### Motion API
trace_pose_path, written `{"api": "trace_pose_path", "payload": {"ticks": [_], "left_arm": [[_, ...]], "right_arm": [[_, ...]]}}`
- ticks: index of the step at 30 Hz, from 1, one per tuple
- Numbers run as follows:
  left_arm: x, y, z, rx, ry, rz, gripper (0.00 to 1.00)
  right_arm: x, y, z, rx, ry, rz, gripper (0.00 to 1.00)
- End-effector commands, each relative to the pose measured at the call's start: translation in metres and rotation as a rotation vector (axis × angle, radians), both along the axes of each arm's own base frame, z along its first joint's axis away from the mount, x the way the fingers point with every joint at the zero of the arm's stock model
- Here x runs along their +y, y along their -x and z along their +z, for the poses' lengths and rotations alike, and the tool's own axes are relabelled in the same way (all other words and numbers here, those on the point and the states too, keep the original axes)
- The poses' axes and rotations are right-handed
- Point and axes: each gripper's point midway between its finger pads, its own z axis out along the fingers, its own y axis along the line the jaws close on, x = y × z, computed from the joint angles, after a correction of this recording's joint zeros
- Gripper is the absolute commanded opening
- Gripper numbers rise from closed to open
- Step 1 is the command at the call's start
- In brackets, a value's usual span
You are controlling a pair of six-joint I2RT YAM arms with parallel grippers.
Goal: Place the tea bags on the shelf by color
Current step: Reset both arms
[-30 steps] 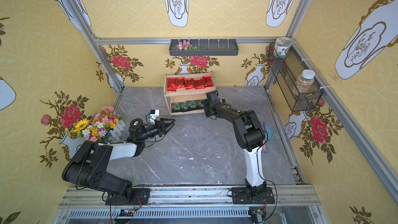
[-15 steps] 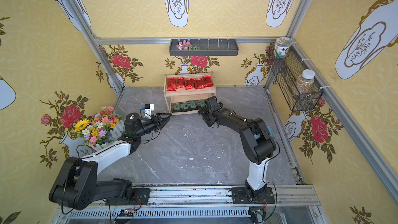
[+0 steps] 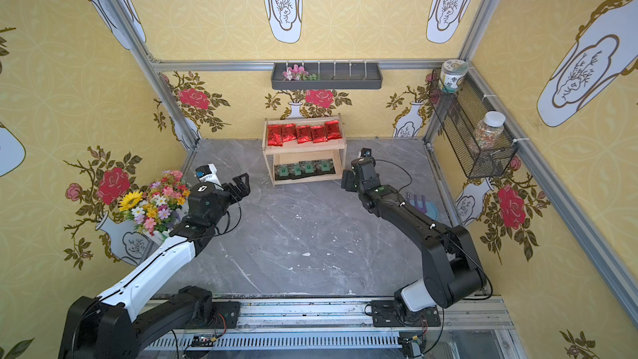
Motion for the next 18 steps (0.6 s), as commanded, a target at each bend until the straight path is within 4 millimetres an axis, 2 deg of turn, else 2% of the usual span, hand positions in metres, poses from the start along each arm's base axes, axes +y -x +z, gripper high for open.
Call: {"api": "trace_pose_path", "payload": {"ticks": [1, 4, 5, 8, 10, 14, 17, 18], "left_arm": [[0.038, -0.005, 0.003, -0.115, -0.282, 0.126, 0.94], [0.052, -0.006, -0.036, -0.045, -0.255, 0.120, 0.92], [0.056, -0.007, -0.046, -0.015, -0.203, 0.116, 0.91], [0.061, -0.005, -0.059, -0.030, -0.117, 0.079, 0.89], [0.067, -0.002, -0.062, -0.050, -0.092, 0.094, 0.89], [0.064, 0.009, -0.055, -0.065, -0.110, 0.063, 0.89], [0.063, 0.011, -0.053, -0.075, -0.115, 0.058, 0.89], [0.061, 0.011, -0.053, -0.069, -0.131, 0.041, 0.89]], "right_arm": [[-0.046, 0.010, -0.003, -0.033, 0.256, -0.073, 0.88], [-0.054, 0.017, -0.017, -0.100, 0.268, -0.023, 0.88], [-0.064, 0.020, -0.025, -0.113, 0.248, -0.051, 0.88], [-0.088, 0.023, -0.033, -0.147, 0.149, -0.113, 0.89], [-0.102, 0.030, -0.021, -0.247, 0.122, -0.157, 0.98], [-0.124, 0.056, -0.003, -0.452, 0.078, -0.178, 0.97], [-0.127, 0.064, 0.004, -0.543, 0.061, -0.186, 0.97], [-0.122, 0.064, 0.001, -0.492, 0.065, -0.151, 0.97]]}}
